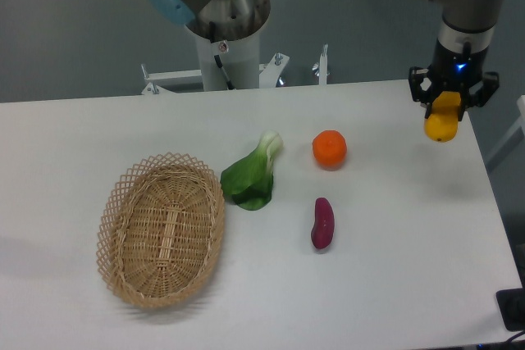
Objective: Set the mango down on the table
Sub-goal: 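Carry the held yellow mango down toward the table beside the sweet potato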
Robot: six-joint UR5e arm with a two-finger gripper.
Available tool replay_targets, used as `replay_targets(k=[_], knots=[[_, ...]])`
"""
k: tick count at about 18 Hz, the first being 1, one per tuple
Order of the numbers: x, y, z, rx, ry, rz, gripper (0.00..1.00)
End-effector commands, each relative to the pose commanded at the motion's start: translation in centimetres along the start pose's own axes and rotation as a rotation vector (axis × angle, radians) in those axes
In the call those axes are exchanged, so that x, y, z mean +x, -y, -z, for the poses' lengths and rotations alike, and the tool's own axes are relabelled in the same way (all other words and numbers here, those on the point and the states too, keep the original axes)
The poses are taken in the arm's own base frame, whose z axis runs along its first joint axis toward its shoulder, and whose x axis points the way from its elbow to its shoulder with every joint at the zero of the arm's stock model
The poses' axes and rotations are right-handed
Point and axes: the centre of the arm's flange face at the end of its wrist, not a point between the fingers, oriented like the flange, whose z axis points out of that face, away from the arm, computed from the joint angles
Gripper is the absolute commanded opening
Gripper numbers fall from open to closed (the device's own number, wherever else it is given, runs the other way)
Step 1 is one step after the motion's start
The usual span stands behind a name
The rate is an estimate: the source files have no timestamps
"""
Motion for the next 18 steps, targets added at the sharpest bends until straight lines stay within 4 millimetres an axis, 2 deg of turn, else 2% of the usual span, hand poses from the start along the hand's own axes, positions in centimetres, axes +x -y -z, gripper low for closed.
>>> replay_targets(k=[2,8,13,18], knots=[[0.4,0.4,-1.1,-0.009,-0.017,-0.002,0.40],[1.7,3.2,-4.3,-0.019,-0.053,0.068,0.40],[3.3,8.2,-8.1,0.022,-0.016,0.154,0.40],[4.9,13.0,-10.5,0.039,-0.019,0.220,0.40]])
